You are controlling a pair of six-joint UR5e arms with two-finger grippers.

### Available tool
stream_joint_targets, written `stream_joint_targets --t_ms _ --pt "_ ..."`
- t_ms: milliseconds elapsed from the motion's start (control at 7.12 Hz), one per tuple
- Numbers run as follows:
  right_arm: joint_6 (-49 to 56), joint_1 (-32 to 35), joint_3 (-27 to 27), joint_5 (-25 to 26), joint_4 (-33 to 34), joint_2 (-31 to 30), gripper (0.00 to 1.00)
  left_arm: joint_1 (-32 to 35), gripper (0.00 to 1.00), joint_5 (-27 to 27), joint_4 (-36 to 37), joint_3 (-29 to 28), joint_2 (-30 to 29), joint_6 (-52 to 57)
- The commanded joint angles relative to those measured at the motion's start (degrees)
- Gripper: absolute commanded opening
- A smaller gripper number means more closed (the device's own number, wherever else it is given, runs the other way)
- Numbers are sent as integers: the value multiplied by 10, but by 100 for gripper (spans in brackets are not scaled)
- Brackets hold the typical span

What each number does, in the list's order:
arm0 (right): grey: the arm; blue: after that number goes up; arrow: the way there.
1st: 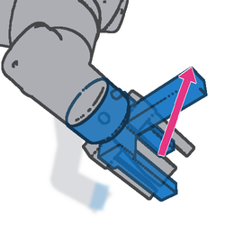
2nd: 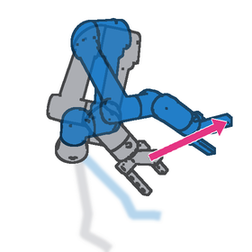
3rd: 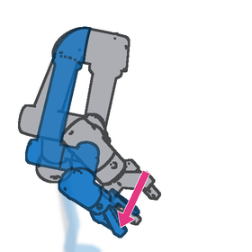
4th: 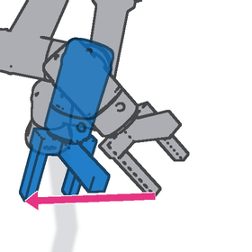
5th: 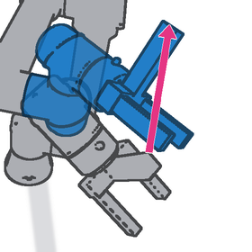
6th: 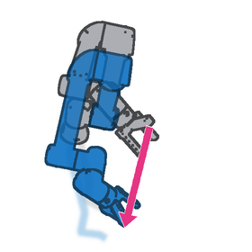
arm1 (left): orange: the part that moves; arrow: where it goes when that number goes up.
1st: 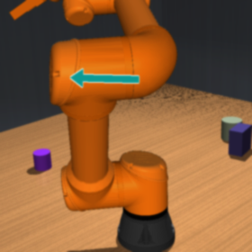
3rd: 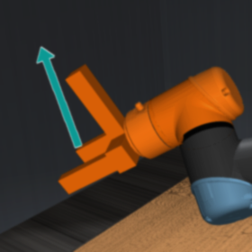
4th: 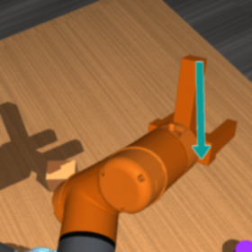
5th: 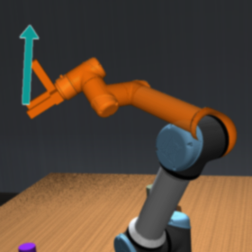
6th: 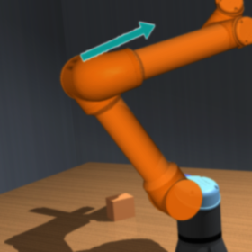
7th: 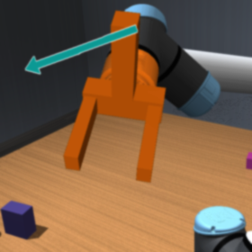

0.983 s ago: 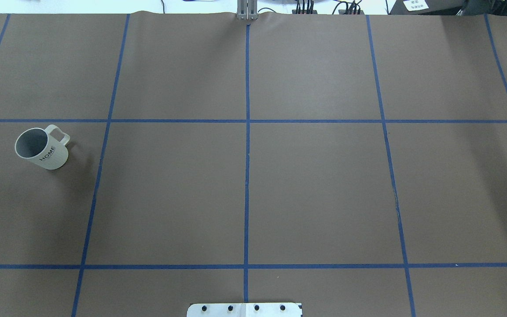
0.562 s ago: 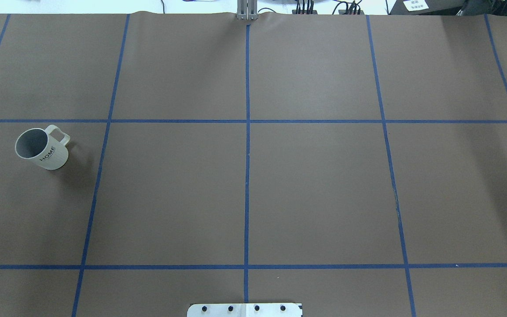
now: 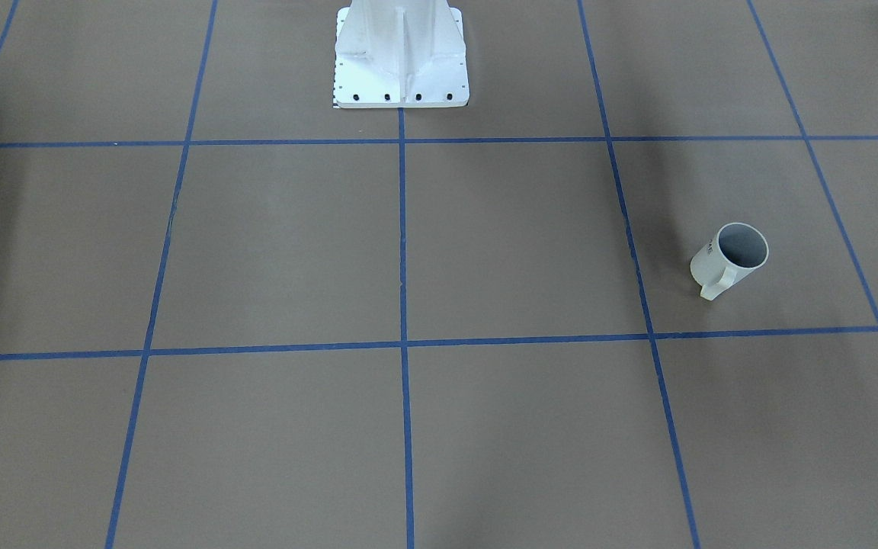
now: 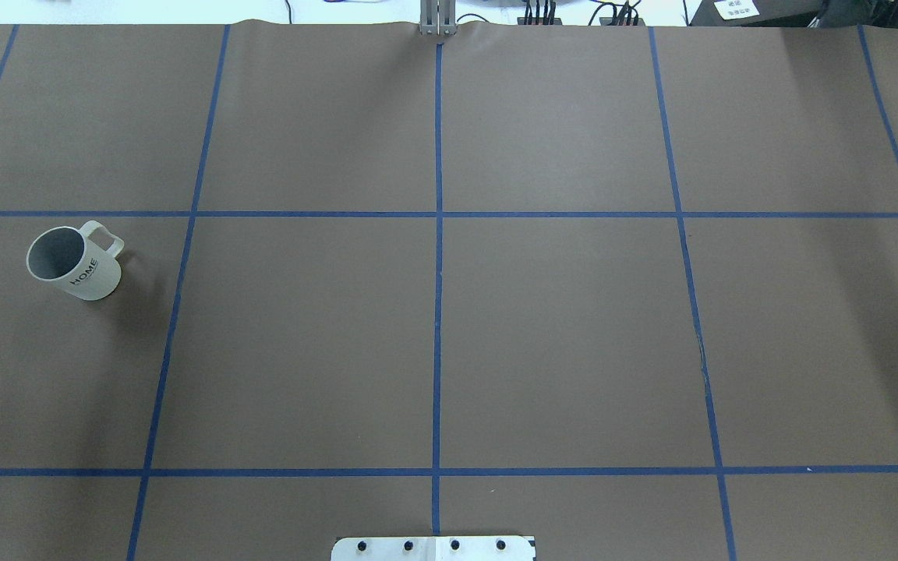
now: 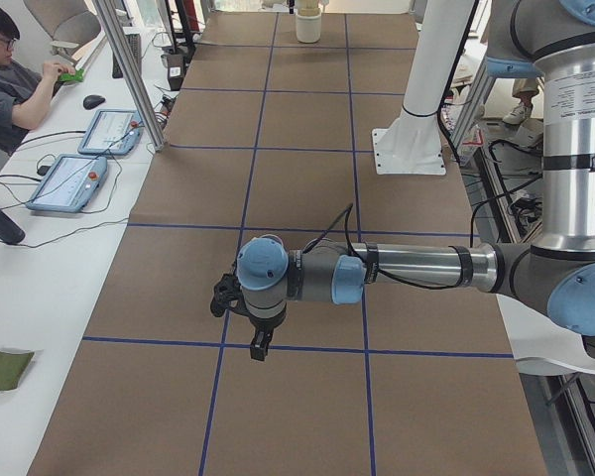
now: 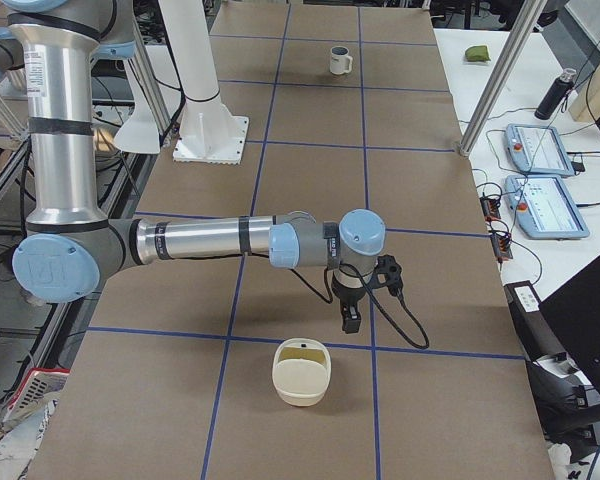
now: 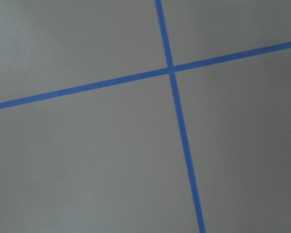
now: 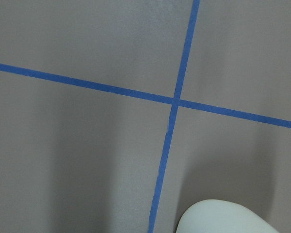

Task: Left arm hands cup to right arm to dump lemon

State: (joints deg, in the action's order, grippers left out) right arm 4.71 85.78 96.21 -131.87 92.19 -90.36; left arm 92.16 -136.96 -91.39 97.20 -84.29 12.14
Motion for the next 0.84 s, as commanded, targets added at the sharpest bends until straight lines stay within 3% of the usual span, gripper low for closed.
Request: stream_joint_targets --t_ms 0,702 --pt "1 0 1 -1 -1 0 100 1 100 -5 -22 5 2 2" --pt "0 -2 1 -1 -1 2 100 0 100 2 -33 -3 16 -1"
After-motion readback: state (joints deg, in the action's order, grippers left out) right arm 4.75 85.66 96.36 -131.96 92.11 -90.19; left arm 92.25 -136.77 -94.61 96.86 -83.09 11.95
